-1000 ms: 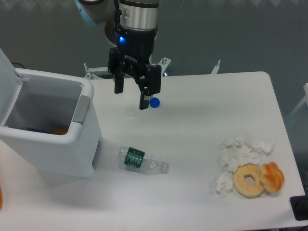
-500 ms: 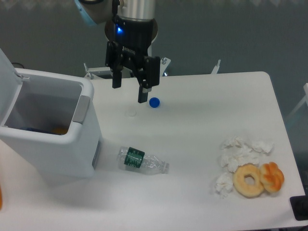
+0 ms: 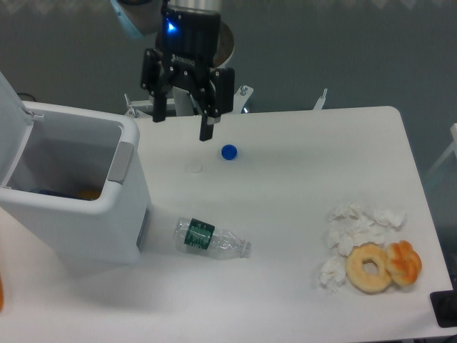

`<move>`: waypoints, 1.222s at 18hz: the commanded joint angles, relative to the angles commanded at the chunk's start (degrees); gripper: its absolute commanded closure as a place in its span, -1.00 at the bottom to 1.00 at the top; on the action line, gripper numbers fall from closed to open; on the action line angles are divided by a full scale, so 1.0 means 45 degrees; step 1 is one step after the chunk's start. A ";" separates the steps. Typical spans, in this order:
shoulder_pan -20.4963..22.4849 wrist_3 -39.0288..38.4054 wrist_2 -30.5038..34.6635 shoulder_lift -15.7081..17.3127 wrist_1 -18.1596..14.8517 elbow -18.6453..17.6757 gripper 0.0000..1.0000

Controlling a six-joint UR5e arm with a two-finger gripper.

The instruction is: Close the trash can

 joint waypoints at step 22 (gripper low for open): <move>-0.2910 -0.5785 -0.4827 0.0859 0.0000 0.0079 -1.00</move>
